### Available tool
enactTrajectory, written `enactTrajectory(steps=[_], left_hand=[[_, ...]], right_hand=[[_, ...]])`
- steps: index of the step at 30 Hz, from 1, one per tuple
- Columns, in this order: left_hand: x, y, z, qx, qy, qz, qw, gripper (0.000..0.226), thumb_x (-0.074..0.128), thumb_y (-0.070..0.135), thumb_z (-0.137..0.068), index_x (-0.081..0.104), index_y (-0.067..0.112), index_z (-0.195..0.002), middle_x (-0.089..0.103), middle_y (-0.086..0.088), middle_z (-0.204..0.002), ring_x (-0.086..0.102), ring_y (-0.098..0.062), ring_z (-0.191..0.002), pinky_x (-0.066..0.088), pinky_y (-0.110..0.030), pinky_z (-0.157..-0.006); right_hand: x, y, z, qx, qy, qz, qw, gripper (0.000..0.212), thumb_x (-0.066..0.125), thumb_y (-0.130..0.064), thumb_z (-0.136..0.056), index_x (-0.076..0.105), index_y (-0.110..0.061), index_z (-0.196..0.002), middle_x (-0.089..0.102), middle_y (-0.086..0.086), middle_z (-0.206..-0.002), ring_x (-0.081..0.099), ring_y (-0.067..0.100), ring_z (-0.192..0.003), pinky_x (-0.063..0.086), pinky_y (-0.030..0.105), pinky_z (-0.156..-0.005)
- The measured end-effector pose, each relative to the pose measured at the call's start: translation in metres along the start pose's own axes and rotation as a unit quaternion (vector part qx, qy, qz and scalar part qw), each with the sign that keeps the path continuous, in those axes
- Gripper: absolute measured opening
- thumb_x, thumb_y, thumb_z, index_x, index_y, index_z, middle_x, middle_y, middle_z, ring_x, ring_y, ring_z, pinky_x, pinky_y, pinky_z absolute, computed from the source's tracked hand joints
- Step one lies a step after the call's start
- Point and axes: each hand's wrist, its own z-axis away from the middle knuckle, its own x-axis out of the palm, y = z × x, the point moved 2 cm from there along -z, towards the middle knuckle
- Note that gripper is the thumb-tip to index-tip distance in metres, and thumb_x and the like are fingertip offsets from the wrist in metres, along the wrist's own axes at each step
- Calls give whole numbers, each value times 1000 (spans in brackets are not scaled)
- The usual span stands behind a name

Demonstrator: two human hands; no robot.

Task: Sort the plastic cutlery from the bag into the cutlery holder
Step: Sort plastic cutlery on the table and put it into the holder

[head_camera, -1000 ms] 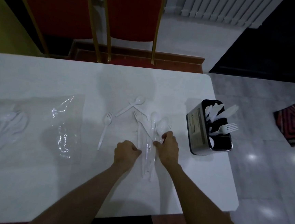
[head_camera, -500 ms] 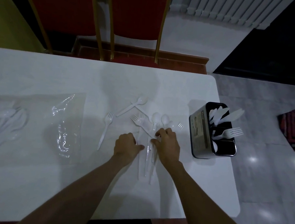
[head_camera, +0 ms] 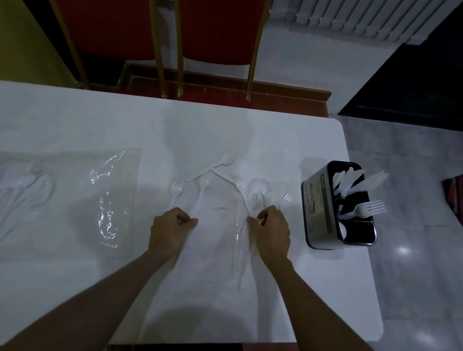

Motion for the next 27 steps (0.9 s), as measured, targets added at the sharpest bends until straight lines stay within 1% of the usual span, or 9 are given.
enactTrajectory(steps=[3,5,8,14,17,20,23,25,27], left_hand=[[-3,0,-2,11,-8,4,1000,18,74,30,-79,66,14,-79,61,4,-67,59,-15,-69,38,-22,-61],[-4,-1,-3,23,-15,7,1000,18,73,29,-80,63,14,-77,60,4,-65,58,-14,-66,35,-18,-56],[-6,-3,-6,36,-9,11,999,18,73,27,-80,63,14,-76,64,0,-69,60,-15,-68,39,-20,-59],[-10,-8,-4,51,1,35,998,17,73,24,-81,62,11,-77,65,-3,-71,62,-18,-67,50,-30,-65],[-10,-5,-2,54,-19,60,997,20,71,23,-84,58,12,-73,63,0,-63,59,-17,-60,47,-26,-60],[-9,-1,1,56,-54,84,993,20,69,24,-85,56,15,-72,70,-3,-67,66,-19,-62,51,-30,-63],[-4,3,5,64,-60,84,993,20,69,24,-85,57,14,-73,69,0,-65,62,-6,-54,47,-20,-58],[-2,5,8,64,-67,92,991,21,69,23,-85,55,16,-71,69,2,-64,60,1,-49,45,-15,-54],[1,6,10,60,-78,107,989,21,70,23,-85,55,17,-72,70,1,-67,65,-4,-56,50,-22,-58]], right_hand=[[12,-9,11,-36,-103,95,989,32,66,-50,-82,61,-18,-83,62,-3,-77,62,16,-72,51,30,-70],[20,-13,18,-39,-143,150,978,39,67,-55,-79,63,-17,-87,65,0,-81,64,18,-74,52,30,-71],[26,-17,23,-19,-136,121,983,36,69,-46,-82,64,-12,-92,64,3,-85,59,17,-75,48,29,-68],[33,-27,35,-78,-161,65,982,23,60,-29,-90,63,-6,-88,60,3,-76,55,15,-69,48,30,-65],[26,-20,33,-62,-130,36,989,20,61,-26,-88,55,-7,-89,55,2,-71,53,16,-63,49,33,-61],[16,-7,31,-26,-94,9,995,23,65,-23,-85,49,-11,-96,59,4,-75,59,19,-66,53,34,-66],[12,4,30,1,-64,1,998,31,70,-24,-84,49,-11,-103,63,6,-85,64,22,-76,54,32,-72],[13,7,30,18,-50,-5,999,29,71,-24,-84,52,-9,-101,60,3,-84,62,20,-76,54,32,-75],[18,6,32,9,-67,-2,998,22,69,-23,-86,56,-7,-92,58,1,-77,57,16,-69,52,29,-70]])
